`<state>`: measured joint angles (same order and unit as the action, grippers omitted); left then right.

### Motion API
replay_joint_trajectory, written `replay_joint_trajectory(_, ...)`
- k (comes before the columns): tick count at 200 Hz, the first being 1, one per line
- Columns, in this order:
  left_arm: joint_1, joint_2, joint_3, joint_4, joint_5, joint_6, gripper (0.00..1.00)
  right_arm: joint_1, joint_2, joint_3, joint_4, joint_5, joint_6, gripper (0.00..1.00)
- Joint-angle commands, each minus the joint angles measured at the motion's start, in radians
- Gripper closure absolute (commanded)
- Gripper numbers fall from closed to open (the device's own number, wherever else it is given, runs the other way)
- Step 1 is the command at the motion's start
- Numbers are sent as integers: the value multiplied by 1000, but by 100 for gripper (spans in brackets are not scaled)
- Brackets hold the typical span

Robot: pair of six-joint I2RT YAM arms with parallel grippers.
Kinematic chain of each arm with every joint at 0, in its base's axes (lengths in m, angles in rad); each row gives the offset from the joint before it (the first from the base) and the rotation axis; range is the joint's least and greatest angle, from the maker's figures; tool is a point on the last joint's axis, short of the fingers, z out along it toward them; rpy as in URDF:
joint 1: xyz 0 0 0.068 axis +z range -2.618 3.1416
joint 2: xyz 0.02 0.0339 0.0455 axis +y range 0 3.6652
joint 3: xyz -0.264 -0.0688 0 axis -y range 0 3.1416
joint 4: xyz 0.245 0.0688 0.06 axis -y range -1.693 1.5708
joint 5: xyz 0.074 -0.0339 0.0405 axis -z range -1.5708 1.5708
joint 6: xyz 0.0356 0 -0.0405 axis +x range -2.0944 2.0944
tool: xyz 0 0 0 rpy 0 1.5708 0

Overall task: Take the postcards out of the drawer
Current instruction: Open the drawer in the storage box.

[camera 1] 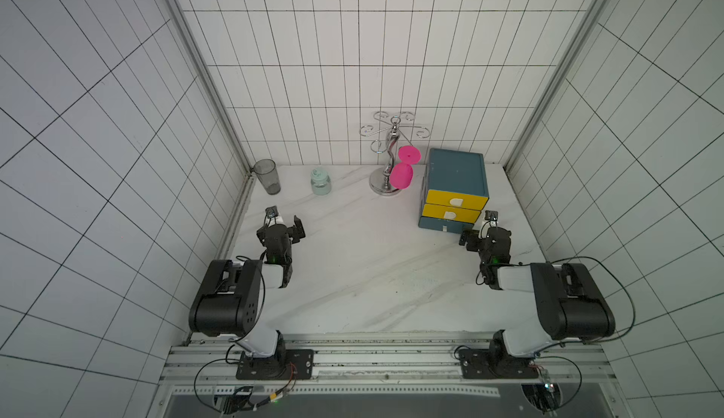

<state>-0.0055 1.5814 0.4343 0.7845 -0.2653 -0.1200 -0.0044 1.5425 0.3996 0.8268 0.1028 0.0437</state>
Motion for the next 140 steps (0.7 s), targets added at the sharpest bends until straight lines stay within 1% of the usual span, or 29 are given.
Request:
replay_joint_trajectory(1,0,-15,15,-11,-2,-5,1,1,1,22,11,16,-3,1)
replay_joint_trajectory(140,-1,-14,15,-6,-2,-6,1,0,2,23,8,16,-2,1)
